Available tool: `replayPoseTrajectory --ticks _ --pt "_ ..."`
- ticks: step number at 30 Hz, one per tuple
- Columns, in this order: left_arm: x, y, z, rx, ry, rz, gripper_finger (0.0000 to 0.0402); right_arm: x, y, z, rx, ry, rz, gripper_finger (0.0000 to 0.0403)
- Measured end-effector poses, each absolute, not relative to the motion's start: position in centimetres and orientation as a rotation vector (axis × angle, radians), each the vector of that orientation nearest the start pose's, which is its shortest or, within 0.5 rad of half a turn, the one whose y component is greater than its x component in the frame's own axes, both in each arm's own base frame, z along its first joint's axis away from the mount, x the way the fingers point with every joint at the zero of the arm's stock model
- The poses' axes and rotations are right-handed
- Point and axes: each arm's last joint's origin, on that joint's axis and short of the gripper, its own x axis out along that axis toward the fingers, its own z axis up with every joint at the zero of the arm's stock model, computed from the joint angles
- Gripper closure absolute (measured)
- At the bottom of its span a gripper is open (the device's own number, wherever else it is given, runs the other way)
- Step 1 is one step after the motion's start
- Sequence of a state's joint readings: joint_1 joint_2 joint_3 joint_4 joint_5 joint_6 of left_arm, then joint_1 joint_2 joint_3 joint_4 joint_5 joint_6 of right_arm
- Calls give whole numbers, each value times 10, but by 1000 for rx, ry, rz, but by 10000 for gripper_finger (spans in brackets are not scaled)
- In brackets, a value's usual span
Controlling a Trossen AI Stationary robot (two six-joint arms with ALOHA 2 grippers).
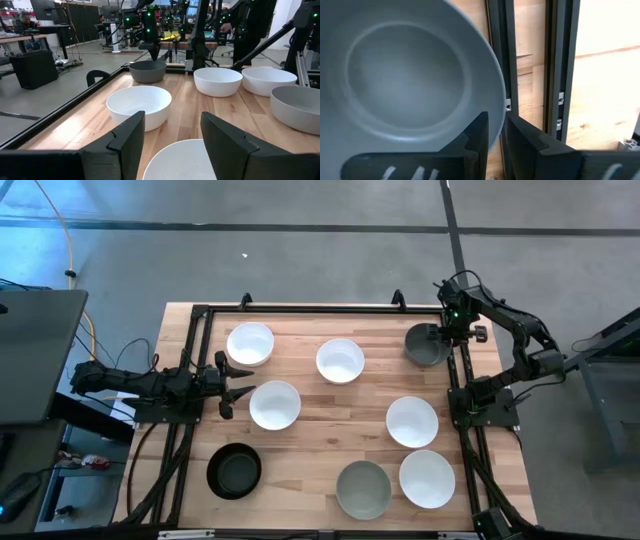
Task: Nest bowls inside each other
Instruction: Stack the gray bowl on top of the white bowl
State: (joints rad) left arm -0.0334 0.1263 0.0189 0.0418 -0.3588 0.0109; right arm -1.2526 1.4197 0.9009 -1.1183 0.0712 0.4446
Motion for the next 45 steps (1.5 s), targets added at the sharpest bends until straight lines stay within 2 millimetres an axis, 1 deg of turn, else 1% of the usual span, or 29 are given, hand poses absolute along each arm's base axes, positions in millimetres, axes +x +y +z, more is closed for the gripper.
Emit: replayPoseTrajectory --ticks 10,25,28,30,32,35,40,45 --pt "103 7 164 23 67 320 220 62 -204 199 1296 1270 -1382 345" --pt "103 7 164 19 66 317 220 63 -204 198 1351 1242 -1391 345" --pt "103 6 164 18 66 312 220 63 -205 192 1378 1289 -1380 345" --pt "103 6 164 16 65 307 220 64 -207 184 1400 1323 -1378 345" --pt "103 6 164 15 66 306 220 65 -209 175 1408 1336 -1375 345" --pt "103 6 164 16 66 307 220 66 -213 169 1388 1323 -1361 345" --pt "103 7 164 35 68 320 220 67 -215 171 1365 1328 -1325 347" --pt "103 7 164 50 69 339 220 67 -216 178 1368 1345 -1319 368"
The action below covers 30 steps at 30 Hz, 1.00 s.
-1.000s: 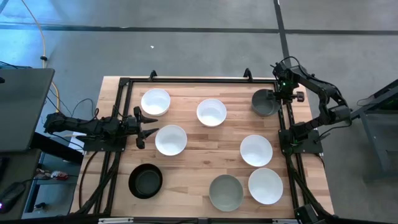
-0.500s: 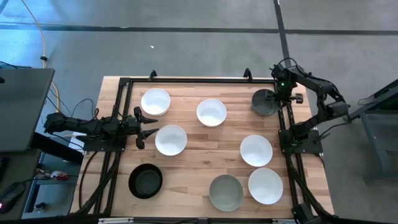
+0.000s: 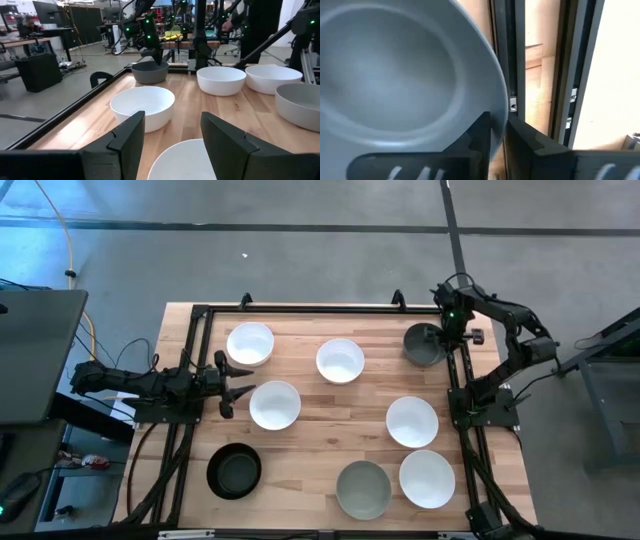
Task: Nest bowls inside each other
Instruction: Stack the gray bowl on top of the white bowl
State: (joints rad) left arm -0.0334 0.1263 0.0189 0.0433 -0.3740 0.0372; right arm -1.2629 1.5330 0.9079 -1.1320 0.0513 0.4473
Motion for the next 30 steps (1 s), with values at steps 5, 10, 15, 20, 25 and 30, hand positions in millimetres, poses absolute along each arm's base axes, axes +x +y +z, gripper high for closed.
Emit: replayPoseTrajectory --ticks 5,10,15,20,25,30 --pt "103 7 164 49 69 340 220 67 -216 179 1368 1351 -1325 372" --pt "103 7 164 49 70 338 220 67 -216 179 1367 1352 -1330 368" --pt "103 7 164 50 70 336 220 67 -216 179 1373 1345 -1338 394" --pt "103 7 164 50 70 336 220 67 -216 180 1371 1343 -1338 399" --pt "103 7 164 50 70 336 220 71 -216 183 1328 1320 -1322 401" --pt "103 7 164 50 70 336 220 77 -221 191 1299 1265 -1309 402"
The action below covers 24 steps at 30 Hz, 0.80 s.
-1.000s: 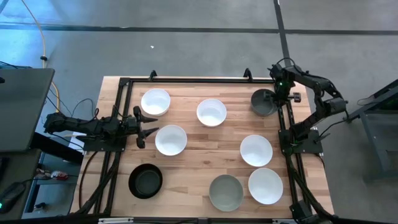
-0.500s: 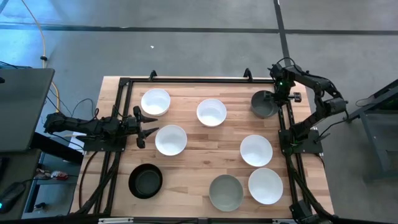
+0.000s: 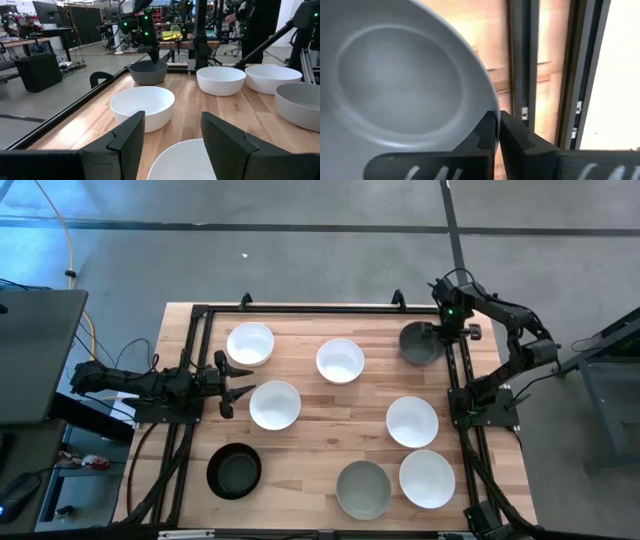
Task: Nest bowls inside each other
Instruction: Stack the gray bowl on top of the white bowl
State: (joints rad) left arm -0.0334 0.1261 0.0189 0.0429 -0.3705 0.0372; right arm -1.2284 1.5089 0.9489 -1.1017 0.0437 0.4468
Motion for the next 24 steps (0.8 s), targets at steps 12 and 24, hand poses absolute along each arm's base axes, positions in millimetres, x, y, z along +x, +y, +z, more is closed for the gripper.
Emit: replayPoseTrajectory --ticks 12,24 --pt "103 7 164 50 70 337 220 77 -221 192 1314 1257 -1295 403" --pt "103 7 164 50 70 339 220 71 -219 207 1320 1126 -1268 403"
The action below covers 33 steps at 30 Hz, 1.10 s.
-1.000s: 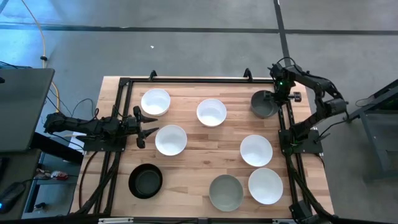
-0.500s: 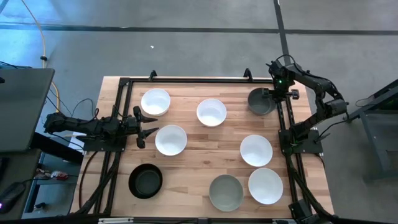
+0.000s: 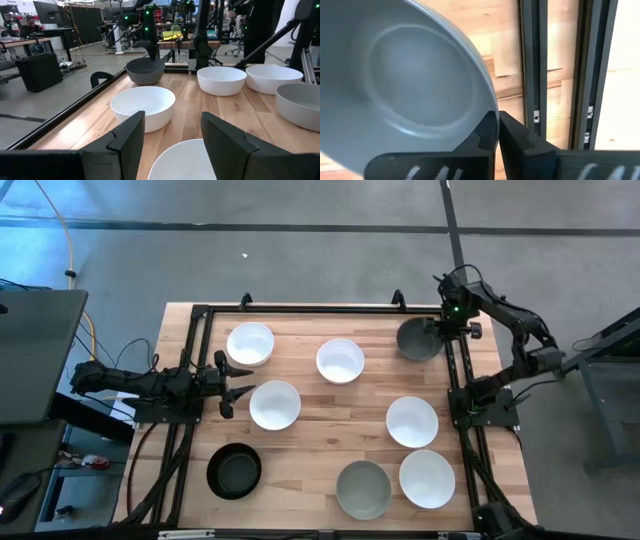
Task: Nest bowls inside each other
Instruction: Stack the gray bowl on top of the white bowl
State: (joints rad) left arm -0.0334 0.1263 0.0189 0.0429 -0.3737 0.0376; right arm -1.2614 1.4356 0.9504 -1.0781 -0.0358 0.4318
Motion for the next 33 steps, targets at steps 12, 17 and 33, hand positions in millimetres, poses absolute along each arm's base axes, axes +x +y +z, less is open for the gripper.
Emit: replayPoseTrajectory --ticks 12,17,33 --pt "103 7 164 43 69 338 220 69 -211 219 1311 1083 -1243 403" --pt "103 7 164 43 68 339 220 71 -206 227 1362 1032 -1153 403" --pt "103 7 164 42 68 336 220 129 -193 305 1302 803 -994 403"
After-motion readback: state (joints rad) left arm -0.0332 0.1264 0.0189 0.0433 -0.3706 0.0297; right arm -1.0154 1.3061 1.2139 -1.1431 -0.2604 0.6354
